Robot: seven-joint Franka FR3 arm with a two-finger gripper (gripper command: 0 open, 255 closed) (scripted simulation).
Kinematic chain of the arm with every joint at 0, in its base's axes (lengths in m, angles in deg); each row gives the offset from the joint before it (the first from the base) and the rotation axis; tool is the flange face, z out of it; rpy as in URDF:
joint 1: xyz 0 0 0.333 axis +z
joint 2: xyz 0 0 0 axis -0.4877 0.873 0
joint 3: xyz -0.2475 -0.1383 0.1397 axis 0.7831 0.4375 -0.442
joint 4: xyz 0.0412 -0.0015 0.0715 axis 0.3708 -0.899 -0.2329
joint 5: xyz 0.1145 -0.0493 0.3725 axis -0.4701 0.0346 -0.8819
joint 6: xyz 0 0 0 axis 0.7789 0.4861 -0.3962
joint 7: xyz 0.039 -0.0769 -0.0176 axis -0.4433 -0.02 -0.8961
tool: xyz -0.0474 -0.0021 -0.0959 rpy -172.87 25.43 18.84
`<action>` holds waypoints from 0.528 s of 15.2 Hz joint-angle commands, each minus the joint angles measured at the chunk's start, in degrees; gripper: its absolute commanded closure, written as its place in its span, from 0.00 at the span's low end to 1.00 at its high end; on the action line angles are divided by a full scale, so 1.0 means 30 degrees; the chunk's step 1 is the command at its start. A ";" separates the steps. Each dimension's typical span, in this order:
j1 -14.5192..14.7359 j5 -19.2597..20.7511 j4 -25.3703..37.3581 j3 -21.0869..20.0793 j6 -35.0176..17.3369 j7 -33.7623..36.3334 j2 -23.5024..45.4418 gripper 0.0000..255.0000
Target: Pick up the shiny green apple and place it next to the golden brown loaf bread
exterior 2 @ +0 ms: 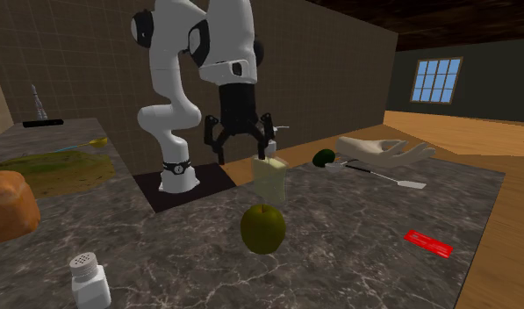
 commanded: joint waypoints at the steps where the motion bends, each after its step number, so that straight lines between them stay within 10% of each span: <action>1: 0.0147 0.0308 0.1323 -0.0102 -0.0302 0.0337 0.1610 0.00; 8: 0.0407 0.0836 0.3099 -0.0070 -0.1283 0.0747 0.4364 0.00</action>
